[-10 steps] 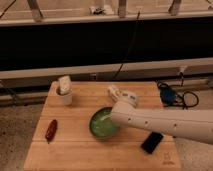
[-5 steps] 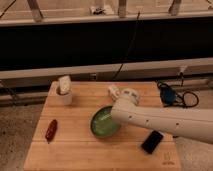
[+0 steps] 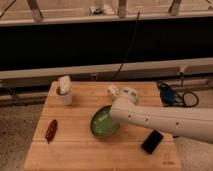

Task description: Pick up the ceramic bowl

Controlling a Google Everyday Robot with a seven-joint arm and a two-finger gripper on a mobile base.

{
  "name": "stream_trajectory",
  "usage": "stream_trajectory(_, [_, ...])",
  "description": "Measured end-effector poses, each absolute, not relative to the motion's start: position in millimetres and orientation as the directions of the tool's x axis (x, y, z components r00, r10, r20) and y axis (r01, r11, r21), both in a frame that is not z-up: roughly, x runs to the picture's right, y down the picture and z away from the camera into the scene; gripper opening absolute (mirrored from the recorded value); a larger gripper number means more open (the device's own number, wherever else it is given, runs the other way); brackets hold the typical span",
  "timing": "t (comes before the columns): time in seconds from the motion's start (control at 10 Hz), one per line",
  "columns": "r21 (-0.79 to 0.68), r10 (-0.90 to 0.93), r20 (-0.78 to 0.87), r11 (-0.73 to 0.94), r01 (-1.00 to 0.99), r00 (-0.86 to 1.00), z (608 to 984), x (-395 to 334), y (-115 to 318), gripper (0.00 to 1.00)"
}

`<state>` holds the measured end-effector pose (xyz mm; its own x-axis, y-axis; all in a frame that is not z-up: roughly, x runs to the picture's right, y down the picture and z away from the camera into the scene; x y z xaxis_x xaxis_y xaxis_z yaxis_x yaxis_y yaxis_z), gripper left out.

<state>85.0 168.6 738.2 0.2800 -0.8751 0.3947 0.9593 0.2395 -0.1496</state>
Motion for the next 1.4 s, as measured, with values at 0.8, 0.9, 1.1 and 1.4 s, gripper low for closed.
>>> stream_trajectory(0.8, [-0.111, -0.886, 0.394, 0.22, 0.969, 0.246, 730.8, 78.2, 160.8, 0.04])
stream_trajectory(0.9, [-0.107, -0.886, 0.394, 0.218, 0.97, 0.243, 729.7, 77.6, 160.3, 0.04])
stream_trajectory(1.1, [-0.099, -0.888, 0.394, 0.215, 0.972, 0.236, 728.1, 76.2, 158.7, 0.04])
stream_trajectory(1.4, [-0.084, -0.892, 0.394, 0.207, 0.975, 0.223, 725.8, 74.1, 156.7, 0.04])
